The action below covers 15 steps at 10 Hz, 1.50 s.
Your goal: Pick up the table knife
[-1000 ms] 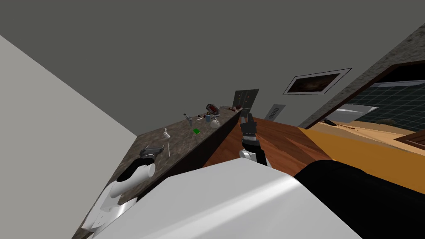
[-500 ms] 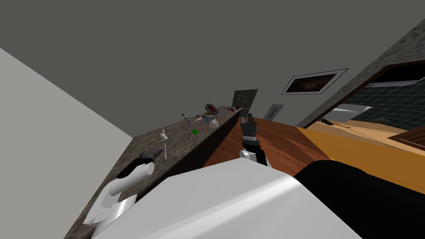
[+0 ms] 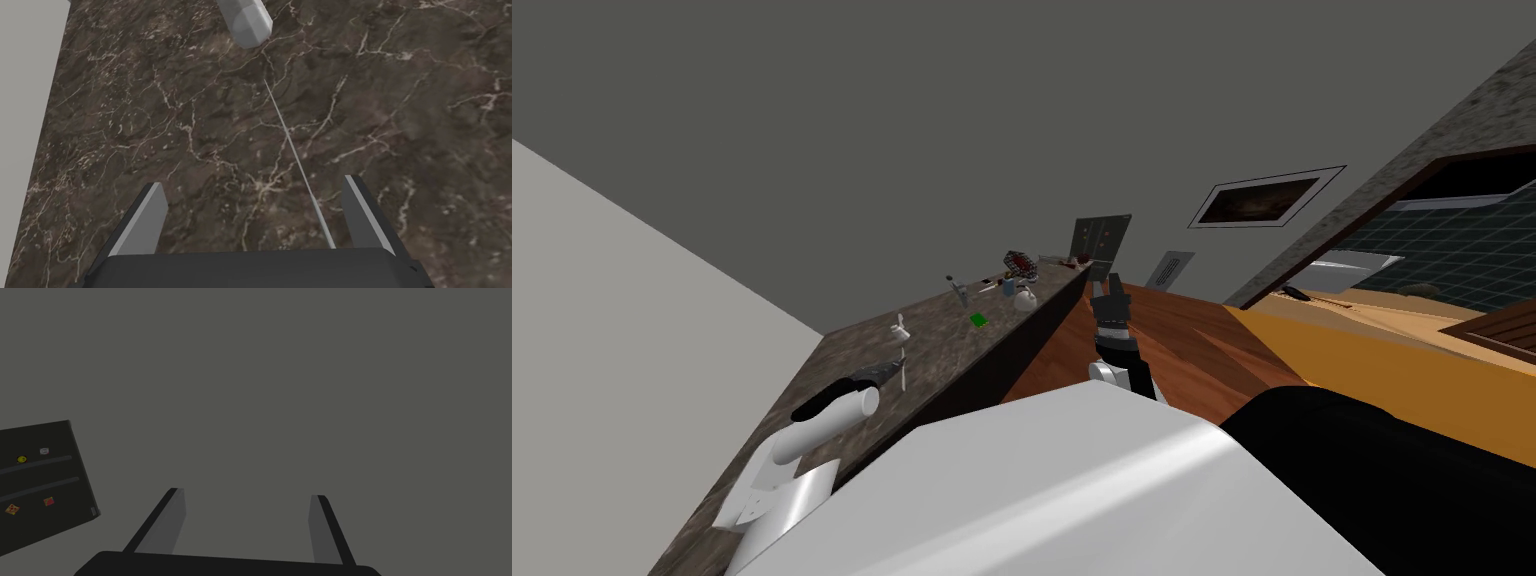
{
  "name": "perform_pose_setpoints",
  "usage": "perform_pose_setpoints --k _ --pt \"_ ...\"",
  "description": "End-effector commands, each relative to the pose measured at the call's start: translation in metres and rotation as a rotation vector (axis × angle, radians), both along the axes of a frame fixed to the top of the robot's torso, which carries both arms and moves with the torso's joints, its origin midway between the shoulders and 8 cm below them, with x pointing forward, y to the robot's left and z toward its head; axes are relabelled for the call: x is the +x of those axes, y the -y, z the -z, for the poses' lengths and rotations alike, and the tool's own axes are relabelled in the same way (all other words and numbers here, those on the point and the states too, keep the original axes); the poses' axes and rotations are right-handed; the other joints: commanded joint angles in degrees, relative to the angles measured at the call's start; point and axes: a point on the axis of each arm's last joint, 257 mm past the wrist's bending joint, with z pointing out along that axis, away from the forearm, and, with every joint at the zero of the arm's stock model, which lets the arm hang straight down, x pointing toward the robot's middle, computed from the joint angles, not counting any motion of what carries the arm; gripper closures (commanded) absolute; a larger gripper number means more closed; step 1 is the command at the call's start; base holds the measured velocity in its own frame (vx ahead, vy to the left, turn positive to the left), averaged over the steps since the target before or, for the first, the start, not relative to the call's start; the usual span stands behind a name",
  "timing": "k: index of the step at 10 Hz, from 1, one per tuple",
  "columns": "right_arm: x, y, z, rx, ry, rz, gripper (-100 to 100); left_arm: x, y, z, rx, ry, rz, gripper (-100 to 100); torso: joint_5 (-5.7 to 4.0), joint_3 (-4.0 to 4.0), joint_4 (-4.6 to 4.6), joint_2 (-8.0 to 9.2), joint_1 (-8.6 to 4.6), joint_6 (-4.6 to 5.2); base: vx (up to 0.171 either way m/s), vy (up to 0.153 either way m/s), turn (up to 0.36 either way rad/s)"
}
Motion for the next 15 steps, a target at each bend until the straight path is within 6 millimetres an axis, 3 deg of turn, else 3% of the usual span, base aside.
perform_pose_setpoints --k 1,13,14,15 --pt "0.0 0.0 0.0 0.0 0.0 0.0 0 -0.004 -0.008 0.01 -0.074 -0.012 -0.046 -100 0.0 0.0 0.0 0.0 0.0 0.0 0.047 -0.046 -0.017" --pt "0.0 0.0 0.0 0.0 0.0 0.0 0 -0.023 -0.023 0.057 -0.405 -0.077 -0.262 -100 0.0 0.01 0.0 0.02 0.01 -0.01 0.033 -0.031 0.006" --pt "0.0 0.0 0.0 0.0 0.0 0.0 0 -0.023 -0.023 0.058 -0.41 -0.079 -0.266 0 0.01 0.04 0.01 0.08 0.06 -0.01 0.0 0.0 0.0" --pt "0.0 0.0 0.0 0.0 0.0 0.0 0 -0.022 -0.029 0.063 -0.41 -0.073 -0.292 -100 0.02 0.07 0.02 0.12 0.09 -0.01 -0.037 0.024 -0.198"
